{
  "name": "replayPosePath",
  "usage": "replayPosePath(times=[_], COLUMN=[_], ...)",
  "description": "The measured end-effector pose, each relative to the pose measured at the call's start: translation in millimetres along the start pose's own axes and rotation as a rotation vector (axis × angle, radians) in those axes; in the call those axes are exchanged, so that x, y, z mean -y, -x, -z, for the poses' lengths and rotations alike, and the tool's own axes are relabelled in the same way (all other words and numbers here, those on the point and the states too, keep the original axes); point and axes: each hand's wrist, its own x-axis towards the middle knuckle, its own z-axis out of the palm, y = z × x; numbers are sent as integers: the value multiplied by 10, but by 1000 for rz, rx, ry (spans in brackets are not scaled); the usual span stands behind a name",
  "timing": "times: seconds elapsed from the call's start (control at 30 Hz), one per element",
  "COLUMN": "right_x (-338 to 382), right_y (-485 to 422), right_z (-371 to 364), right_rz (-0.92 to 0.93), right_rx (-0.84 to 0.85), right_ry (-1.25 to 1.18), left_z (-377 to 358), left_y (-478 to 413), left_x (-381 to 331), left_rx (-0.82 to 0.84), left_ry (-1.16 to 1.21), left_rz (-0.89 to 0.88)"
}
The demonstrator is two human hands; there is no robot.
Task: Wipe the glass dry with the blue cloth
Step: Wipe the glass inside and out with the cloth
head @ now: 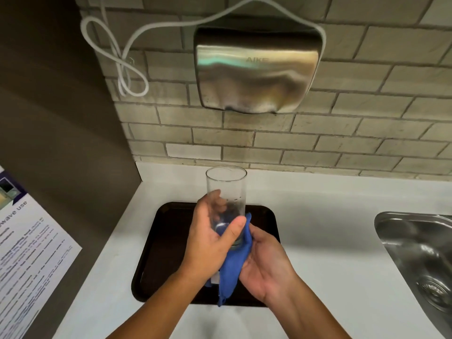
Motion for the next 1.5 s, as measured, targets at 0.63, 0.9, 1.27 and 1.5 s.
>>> replayPosePath(times=[0.63,0.9,1.27,1.5], right_x=[16,76,235,179], right_y=[-3,-23,-33,-54], right_z=[64,147,-10,46], right_rz=[607,653,741,867], right_rx=[-38,44,-44,-1], right_ry=[749,859,947,1112], left_z=[46,27,74,154], left_y=[-73,-55,-44,-72], left_x=[-35,-85,-126,-100], left_rx=[-52,27,199,272], left_ry=[449,515,381,291], left_rz=[379,426,428,430])
